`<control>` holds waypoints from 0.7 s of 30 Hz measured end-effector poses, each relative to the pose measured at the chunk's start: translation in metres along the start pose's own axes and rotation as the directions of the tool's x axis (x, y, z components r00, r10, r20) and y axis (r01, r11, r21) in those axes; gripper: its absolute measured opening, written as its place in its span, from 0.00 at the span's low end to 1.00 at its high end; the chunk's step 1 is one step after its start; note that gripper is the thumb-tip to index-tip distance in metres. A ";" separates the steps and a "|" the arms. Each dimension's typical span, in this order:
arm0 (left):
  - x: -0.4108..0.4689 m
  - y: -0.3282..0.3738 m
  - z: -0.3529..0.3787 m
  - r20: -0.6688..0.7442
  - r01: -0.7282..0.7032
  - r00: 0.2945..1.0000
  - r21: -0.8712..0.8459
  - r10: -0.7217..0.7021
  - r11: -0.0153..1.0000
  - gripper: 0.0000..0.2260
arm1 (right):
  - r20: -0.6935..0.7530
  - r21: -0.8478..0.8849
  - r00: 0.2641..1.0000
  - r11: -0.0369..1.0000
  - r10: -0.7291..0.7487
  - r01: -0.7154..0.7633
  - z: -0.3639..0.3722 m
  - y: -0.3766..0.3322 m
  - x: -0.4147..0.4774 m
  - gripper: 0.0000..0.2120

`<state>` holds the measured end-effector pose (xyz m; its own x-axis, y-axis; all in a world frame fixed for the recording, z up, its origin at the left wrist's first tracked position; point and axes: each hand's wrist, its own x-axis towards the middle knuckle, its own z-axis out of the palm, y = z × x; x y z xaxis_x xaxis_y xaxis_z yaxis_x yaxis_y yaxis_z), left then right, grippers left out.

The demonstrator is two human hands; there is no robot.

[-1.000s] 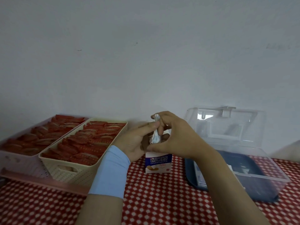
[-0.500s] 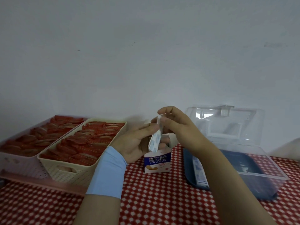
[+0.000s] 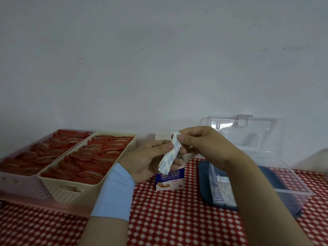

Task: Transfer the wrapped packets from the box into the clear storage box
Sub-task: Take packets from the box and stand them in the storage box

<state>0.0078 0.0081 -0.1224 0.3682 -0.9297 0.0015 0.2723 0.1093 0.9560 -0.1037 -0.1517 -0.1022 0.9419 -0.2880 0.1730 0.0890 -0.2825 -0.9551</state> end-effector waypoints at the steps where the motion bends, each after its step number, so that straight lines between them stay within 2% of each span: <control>1: 0.000 0.000 0.000 0.007 0.002 1.000 0.004 -0.002 1.000 0.15 | -0.010 0.015 1.000 1.000 -0.013 0.013 0.000 -0.001 0.000 0.09; 6: -0.001 0.002 -0.001 -0.022 -0.019 1.000 0.000 0.019 1.000 0.15 | 0.019 -0.001 0.999 1.000 -0.027 0.027 0.001 -0.002 0.000 0.12; 12: -0.001 0.001 -0.001 -0.019 -0.011 1.000 -0.073 0.010 0.997 0.15 | -0.075 0.081 0.996 0.996 -0.037 0.043 0.003 -0.002 0.003 0.09; 16: 0.001 -0.002 -0.003 0.002 -0.035 0.999 -0.150 0.035 0.988 0.22 | -0.022 0.094 0.999 0.995 -0.042 0.044 0.002 -0.002 0.002 0.07; 18: 0.001 -0.003 -0.002 -0.031 -0.043 0.999 -0.138 0.039 0.989 0.15 | -0.028 0.090 0.999 0.995 -0.043 0.046 0.002 -0.003 0.003 0.07; 21: 0.001 -0.002 0.000 -0.053 -0.047 0.998 -0.149 0.040 0.988 0.15 | -0.054 0.112 0.997 0.992 -0.056 0.061 0.004 -0.004 0.002 0.09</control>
<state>0.0078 0.0070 -0.1242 0.4249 -0.9049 0.0241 0.3844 0.2045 0.9003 -0.1007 -0.1471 -0.0985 0.9167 -0.3205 0.2385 0.1823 -0.1956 -0.9636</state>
